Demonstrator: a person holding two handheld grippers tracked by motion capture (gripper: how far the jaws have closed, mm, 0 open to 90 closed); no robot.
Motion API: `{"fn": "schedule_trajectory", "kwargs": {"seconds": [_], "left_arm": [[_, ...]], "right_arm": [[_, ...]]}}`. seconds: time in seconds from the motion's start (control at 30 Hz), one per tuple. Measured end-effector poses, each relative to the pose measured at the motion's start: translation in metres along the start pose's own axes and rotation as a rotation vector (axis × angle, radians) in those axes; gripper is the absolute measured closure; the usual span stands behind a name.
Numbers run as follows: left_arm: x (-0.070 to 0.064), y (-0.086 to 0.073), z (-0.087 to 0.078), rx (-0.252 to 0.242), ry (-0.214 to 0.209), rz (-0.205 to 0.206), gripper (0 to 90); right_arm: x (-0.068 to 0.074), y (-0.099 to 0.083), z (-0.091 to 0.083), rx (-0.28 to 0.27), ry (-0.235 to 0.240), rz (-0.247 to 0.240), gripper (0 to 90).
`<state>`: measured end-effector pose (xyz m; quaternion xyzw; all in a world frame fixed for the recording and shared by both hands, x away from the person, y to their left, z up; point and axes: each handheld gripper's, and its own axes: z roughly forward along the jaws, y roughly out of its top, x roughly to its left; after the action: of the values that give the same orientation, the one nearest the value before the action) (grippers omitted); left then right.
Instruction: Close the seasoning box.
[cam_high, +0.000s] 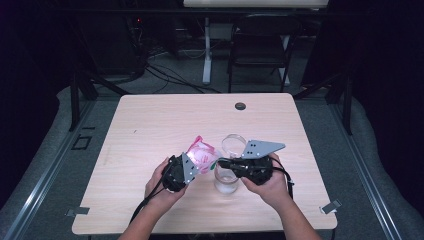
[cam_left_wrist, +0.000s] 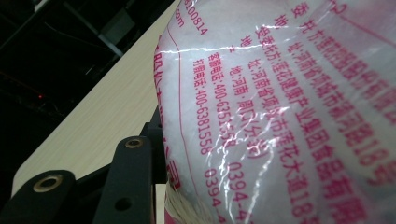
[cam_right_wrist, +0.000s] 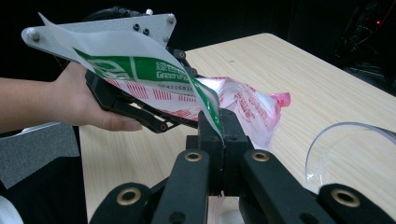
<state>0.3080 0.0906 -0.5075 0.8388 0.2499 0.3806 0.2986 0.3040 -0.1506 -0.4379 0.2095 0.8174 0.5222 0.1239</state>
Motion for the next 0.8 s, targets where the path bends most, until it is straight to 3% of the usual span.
{"fn": "schedule_trajectory", "kwargs": {"seconds": [0.33, 0.8], "left_arm": [[-0.001, 0.0014, 0.0016, 0.007, 0.05, 0.058, 58.2], [-0.0026, 0.0005, 0.0027, 0.011, 0.095, 0.105, 58.3]], "right_arm": [[-0.0033, -0.0055, 0.0005, 0.007, 0.001, 0.024, 90.0], [-0.005, -0.01, 0.0028, 0.016, 0.001, 0.036, 90.0]]}}
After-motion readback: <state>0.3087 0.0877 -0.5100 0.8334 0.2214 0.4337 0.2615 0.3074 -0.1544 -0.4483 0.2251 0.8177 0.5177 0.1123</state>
